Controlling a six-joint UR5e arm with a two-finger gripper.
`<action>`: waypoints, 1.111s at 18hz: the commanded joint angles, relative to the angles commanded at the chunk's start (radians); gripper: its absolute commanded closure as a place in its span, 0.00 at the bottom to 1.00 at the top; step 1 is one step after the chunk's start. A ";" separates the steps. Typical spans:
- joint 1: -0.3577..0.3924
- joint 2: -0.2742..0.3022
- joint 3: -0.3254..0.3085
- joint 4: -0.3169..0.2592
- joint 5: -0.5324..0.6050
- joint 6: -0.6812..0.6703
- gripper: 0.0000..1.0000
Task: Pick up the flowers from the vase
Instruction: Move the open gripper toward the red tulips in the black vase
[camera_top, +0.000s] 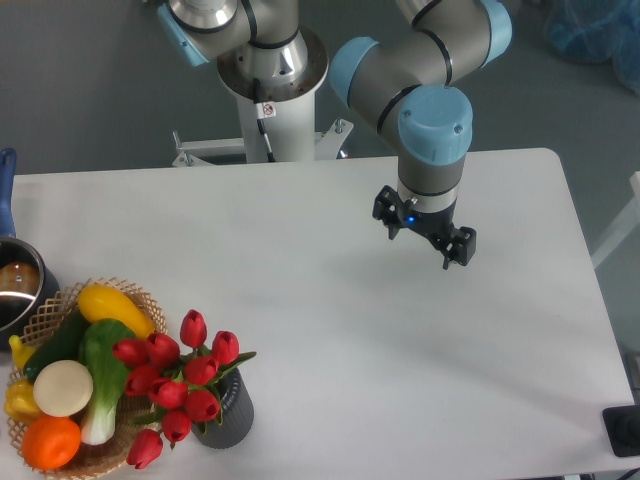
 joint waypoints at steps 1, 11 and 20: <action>0.008 0.000 0.000 0.002 -0.002 0.000 0.00; -0.044 0.063 -0.101 0.190 -0.122 -0.084 0.00; -0.124 0.087 -0.086 0.268 -0.337 -0.081 0.00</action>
